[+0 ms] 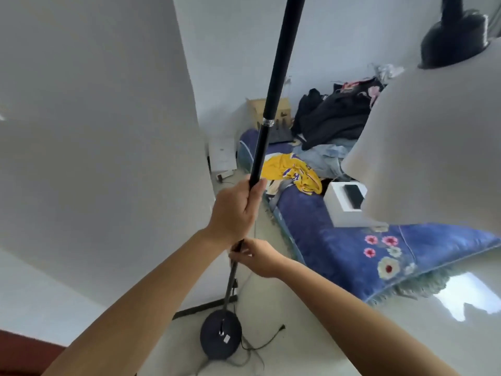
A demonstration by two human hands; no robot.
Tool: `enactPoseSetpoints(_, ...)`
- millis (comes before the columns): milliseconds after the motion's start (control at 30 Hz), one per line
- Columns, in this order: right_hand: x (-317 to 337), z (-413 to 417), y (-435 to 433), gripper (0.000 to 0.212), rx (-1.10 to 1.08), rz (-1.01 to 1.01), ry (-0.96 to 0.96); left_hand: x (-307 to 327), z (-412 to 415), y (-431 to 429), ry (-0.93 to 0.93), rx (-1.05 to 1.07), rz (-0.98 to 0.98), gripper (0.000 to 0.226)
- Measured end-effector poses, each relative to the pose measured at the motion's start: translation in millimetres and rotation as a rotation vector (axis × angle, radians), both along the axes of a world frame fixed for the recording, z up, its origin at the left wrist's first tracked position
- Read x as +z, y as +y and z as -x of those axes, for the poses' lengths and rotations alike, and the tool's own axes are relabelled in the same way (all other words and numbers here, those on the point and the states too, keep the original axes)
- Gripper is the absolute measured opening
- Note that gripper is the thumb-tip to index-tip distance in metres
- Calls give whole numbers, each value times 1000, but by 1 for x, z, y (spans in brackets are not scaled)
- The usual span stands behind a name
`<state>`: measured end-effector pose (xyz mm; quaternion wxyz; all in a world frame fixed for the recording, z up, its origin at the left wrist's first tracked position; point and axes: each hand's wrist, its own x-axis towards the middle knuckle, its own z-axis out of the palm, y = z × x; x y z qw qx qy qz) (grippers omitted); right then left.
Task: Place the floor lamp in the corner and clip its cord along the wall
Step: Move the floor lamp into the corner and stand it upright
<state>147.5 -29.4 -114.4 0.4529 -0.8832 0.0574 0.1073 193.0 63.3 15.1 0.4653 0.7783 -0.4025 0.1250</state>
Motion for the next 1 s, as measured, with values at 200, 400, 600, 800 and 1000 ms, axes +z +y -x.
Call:
enactPoseSetpoints(200, 18, 110, -55, 41, -63, 7, 29, 37, 94, -74, -111, -69, 156, 52)
enactPoseSetpoints(400, 13, 251, -115, 31, -230, 95, -49, 35, 226, -151, -93, -217, 158, 68)
enactPoseSetpoints(600, 0, 399, -186, 18, -389, 140, -56, 19, 362, -230, -122, -429, 127, 70)
enactPoseSetpoints(800, -2, 510, -263, 23, -664, 148, 15, 21, 459, -318, -21, -626, 110, 58)
enactPoseSetpoints(1000, 1, 581, -350, 17, -886, 158, 58, 13, 518, -419, 77, -763, 139, 43)
